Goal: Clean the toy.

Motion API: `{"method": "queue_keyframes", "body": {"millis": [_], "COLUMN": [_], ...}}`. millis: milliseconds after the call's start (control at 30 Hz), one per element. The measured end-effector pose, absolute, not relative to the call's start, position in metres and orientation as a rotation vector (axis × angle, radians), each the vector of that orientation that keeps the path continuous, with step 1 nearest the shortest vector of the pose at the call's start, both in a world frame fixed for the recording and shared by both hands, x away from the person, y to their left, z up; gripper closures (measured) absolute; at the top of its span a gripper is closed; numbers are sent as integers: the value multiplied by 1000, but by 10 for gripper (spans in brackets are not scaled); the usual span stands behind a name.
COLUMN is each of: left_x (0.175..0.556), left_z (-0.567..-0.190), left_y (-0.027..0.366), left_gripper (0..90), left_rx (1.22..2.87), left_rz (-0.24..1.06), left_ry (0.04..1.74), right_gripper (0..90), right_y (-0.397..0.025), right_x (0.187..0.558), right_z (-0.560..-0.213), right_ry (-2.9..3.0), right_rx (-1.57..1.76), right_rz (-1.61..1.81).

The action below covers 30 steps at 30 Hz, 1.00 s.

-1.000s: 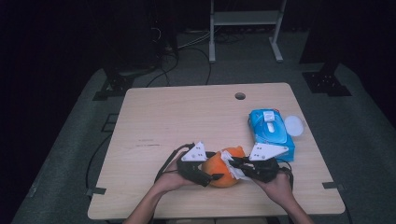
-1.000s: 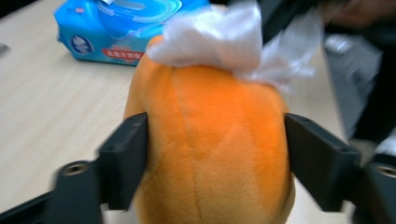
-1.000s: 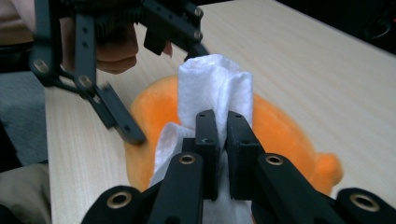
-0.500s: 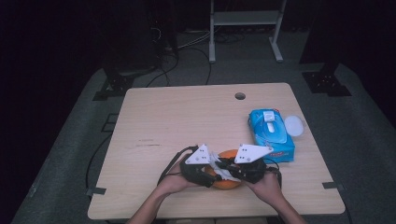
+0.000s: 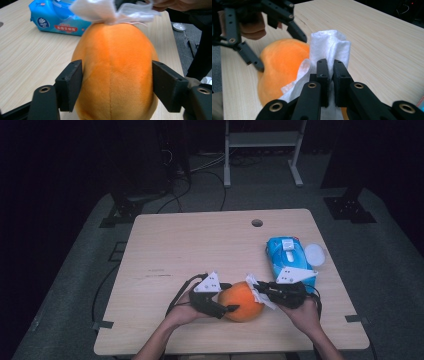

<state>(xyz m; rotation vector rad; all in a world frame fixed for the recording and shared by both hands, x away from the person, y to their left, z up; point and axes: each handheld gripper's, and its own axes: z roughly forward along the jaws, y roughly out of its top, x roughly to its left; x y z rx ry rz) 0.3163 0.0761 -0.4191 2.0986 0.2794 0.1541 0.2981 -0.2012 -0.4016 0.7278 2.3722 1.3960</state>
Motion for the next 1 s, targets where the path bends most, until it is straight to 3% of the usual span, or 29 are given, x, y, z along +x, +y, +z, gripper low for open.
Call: {"method": "queue_keyframes", "body": {"millis": [300,633,767,800,1000], "left_x": [323,321,321,322,319], "left_z": [-417,-415,-414,-414,-415], "left_y": [84,84,85,85,82], "left_gripper": [201,364,343,282,343], "left_rx": [2065,2115,2100,2090,2099], "left_rz": [51,190,161,134,141], "left_ry": [341,300,315,320,278], "right_gripper": [838,839,839,838,838], "right_y": [-197,-185,-184,-185,-181], "right_x": [295,287,288,291,289], "right_z": [-403,-396,-396,-397,-394], "right_ry": [2387,2385,2386,2389,2379], "right_rx": [712,659,662,670,659], "right_rz": [1378,1335,1329,1333,1338]}}
